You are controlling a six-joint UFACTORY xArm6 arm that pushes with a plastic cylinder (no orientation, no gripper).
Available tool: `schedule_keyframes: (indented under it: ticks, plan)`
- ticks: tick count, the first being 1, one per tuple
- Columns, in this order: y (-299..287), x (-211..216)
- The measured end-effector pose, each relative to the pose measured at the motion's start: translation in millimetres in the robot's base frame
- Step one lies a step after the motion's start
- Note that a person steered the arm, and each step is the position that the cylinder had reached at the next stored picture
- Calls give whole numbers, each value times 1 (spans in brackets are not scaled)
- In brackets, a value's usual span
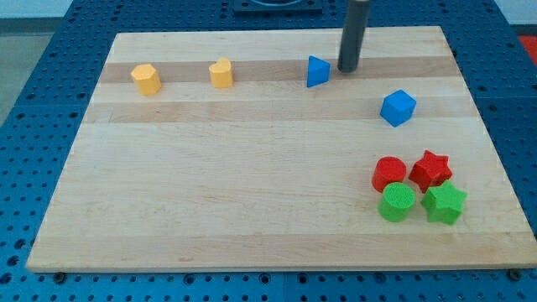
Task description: Place the blue triangle at the left side of the blue cube
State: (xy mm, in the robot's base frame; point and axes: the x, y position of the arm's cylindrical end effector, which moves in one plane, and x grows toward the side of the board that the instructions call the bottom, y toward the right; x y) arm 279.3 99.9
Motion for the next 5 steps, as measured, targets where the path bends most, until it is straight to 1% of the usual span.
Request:
schedule_keyframes:
  ticks: [1,2,3,4,5]
  plan:
    - [-64,-13]
    - [-111,-11]
    - [-92,5]
    - [-47,45]
    - [-18,64]
